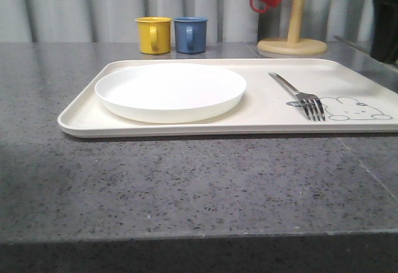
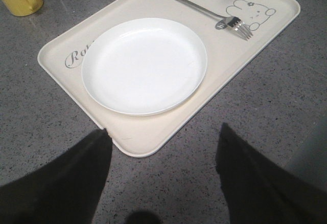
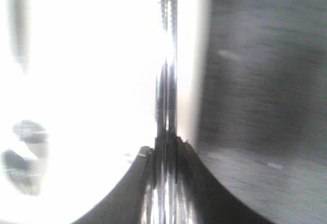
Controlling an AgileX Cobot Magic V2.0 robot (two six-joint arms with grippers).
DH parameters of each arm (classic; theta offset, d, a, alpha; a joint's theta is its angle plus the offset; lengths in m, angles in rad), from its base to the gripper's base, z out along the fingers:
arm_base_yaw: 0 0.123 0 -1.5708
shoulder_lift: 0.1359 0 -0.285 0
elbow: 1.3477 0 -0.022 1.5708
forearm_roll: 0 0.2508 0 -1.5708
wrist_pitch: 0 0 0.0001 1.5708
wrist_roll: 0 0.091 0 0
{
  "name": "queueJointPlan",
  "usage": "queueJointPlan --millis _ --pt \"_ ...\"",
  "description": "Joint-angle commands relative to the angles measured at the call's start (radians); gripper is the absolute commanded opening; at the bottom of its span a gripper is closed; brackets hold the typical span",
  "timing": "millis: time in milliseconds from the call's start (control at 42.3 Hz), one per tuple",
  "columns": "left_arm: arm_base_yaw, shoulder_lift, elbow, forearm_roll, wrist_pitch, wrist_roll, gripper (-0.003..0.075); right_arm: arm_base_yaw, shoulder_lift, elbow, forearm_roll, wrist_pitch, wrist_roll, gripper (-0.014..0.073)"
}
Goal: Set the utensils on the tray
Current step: 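Place the chopsticks on the tray next to the fork and release, then grasp the silver spoon with the right gripper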
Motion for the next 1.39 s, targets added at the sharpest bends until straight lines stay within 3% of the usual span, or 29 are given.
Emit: queueJointPlan --millis 0,449,685,850,1016,1181,1370 --pt "-0.007 -0.006 -0.029 -0.002 -0.067 -0.009 0.044 0.044 -0.041 -0.03 0.09 0.051 0.003 0.0037" --pt "-0.007 -0.006 -0.029 -0.002 -0.067 -0.009 0.044 0.061 0.064 -0.03 0.102 -0.027 0.211 0.0066" --pt "-0.007 -0.006 -0.029 -0.002 -0.067 -0.009 0.044 0.061 0.067 -0.03 0.085 -0.036 0.204 0.0304" --pt "-0.007 -0.006 -0.029 -0.002 -0.067 -0.009 0.044 0.061 0.016 -0.03 0.041 -0.027 0.144 0.0311" --pt "-0.007 -0.006 -0.029 -0.002 -0.067 -0.009 0.044 0.056 -0.085 -0.03 -0.11 0.01 0.107 0.0311" --pt "-0.007 -0.006 -0.029 -0.002 -0.067 -0.009 0.044 -0.024 -0.16 -0.029 -0.228 0.074 0.074 0.0311" --pt "-0.007 -0.006 -0.029 -0.002 -0.067 -0.009 0.044 -0.185 -0.147 -0.028 -0.235 0.103 0.004 0.0311"
